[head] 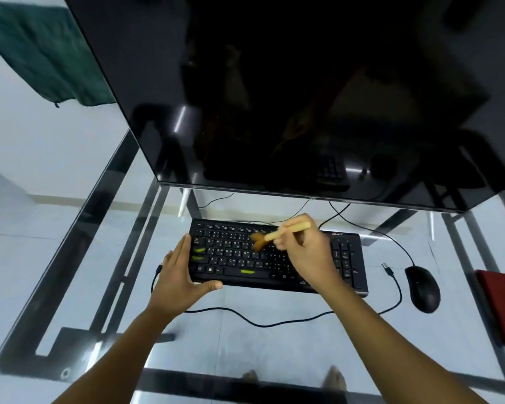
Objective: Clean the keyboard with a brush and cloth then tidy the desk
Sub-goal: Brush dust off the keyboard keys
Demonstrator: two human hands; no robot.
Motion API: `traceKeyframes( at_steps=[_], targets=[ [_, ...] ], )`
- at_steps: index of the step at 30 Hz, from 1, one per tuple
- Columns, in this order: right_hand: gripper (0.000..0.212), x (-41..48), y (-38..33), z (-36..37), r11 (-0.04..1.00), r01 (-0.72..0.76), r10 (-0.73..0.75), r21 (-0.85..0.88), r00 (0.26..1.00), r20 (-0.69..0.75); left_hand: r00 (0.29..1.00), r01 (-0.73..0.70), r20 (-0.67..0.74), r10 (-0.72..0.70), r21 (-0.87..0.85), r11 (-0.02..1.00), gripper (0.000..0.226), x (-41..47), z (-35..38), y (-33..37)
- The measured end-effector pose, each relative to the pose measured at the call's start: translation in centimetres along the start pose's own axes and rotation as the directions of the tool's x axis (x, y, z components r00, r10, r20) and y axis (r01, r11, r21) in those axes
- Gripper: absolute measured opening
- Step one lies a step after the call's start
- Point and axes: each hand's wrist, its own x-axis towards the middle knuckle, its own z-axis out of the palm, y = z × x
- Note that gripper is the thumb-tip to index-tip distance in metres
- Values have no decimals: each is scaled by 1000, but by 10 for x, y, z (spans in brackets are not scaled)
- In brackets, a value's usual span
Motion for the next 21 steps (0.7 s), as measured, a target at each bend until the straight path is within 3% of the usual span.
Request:
traceKeyframes(
  at_steps=[2,5,6,9,10,12,14,16,17,18,20,21],
  targets=[
    [7,1,1,6,999,10,-8,-32,996,86,1000,-2,2,2,30,1000,130,-2,2,-3],
    [7,6,-4,10,999,49,-48,1,993,-110,1000,12,-5,-11,37,999,128,-3,4,-3],
    [7,5,-6,14,997,53,-46,58,993,-109,1000,12,-9,-12,51,999,127,-4,4,-2],
    [5,-1,-12,31,997,14,-24,81,992,125,999,34,-22,-32,91,995,127,-6,6,-3],
    [4,-1,-10,35,999,31,-37,43,991,126,999,41,-25,-39,100,994,126,-7,6,-3],
    [5,4,-9,37,998,59,-59,7,997,-46,999,37,-26,-34,104,994,126,-8,6,-1],
    [12,3,-12,37,992,19,-8,128,996,-88,999,36,-31,-33,98,994,125,-10,6,2],
    [13,-4,-20,45,980,-70,43,188,989,143,999,14,-42,-10,111,994,124,-11,6,2],
    [12,-6,-21,46,990,-67,39,122,975,220,999,-10,-46,16,124,992,123,-11,7,1],
    [14,-6,-20,47,994,-47,26,96,976,217,998,-28,-47,34,132,991,121,-11,7,0],
    [22,1,-18,42,996,-37,36,84,999,8,999,-21,-42,27,129,991,121,-11,8,-1],
    [21,2,-19,41,986,-45,58,158,995,-79,999,-11,-41,16,124,992,121,-11,8,-1]
  ],
)
